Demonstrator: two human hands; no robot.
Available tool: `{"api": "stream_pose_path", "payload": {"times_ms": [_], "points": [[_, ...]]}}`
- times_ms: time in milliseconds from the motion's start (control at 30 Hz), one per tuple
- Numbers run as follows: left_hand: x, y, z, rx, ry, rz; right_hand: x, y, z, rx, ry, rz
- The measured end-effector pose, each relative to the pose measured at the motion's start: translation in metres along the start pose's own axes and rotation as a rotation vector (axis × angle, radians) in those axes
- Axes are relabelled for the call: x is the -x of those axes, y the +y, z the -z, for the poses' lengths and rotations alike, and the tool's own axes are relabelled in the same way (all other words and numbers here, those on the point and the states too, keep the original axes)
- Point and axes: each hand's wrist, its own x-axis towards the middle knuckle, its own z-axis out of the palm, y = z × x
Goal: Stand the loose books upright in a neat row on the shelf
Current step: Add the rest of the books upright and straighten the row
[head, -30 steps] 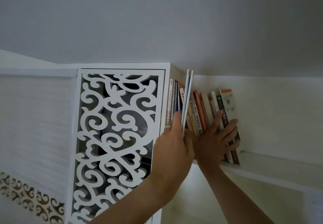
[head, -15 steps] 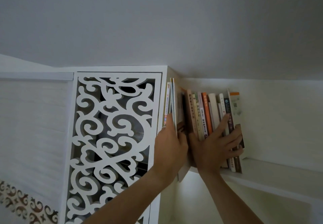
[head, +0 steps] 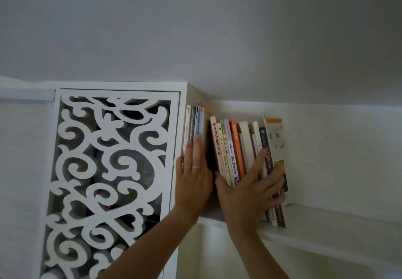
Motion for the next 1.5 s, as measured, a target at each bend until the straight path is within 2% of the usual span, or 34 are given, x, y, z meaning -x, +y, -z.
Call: {"api": "stream_pose_path", "payload": {"times_ms": [267, 433, 533, 667, 800, 900, 1033, 1133, 1233, 1367, 1500], "points": [[0.001, 0.001, 0.004, 0.036, -0.124, -0.011, 0.001, -0.001, -0.001, 0.015, 0.003, 0.020], [0.011, 0.016, 0.016, 0.052, -0.106, 0.044, 0.001, -0.003, 0.000, -0.014, 0.016, 0.005], [0.022, 0.020, 0.021, 0.031, -0.102, -0.015, 0.002, -0.002, 0.000, -0.029, 0.016, 0.005], [0.034, 0.013, 0.017, 0.066, -0.127, 0.080, 0.002, 0.000, 0.000, -0.031, 0.008, 0.012], [0.035, 0.012, 0.007, 0.050, -0.102, 0.064, 0.002, -0.001, 0.001, -0.028, 0.006, 0.019], [0.037, 0.015, 0.006, 0.084, -0.166, 0.121, 0.003, 0.000, 0.001, -0.033, -0.003, 0.020], [0.029, 0.013, 0.008, 0.036, -0.182, 0.000, 0.003, -0.001, 0.000, -0.034, 0.009, 0.019], [0.028, 0.011, 0.008, 0.043, -0.240, 0.000, 0.003, -0.001, 0.000, -0.041, 0.011, 0.022], [0.032, 0.008, 0.006, 0.081, -0.159, 0.007, 0.004, -0.001, 0.000, -0.036, 0.004, 0.023], [0.027, 0.006, 0.008, 0.016, -0.069, -0.082, 0.003, 0.000, 0.000, -0.031, -0.003, 0.027], [0.023, 0.007, 0.007, 0.076, -0.134, 0.020, 0.003, 0.000, -0.001, -0.038, 0.000, 0.030]]}}
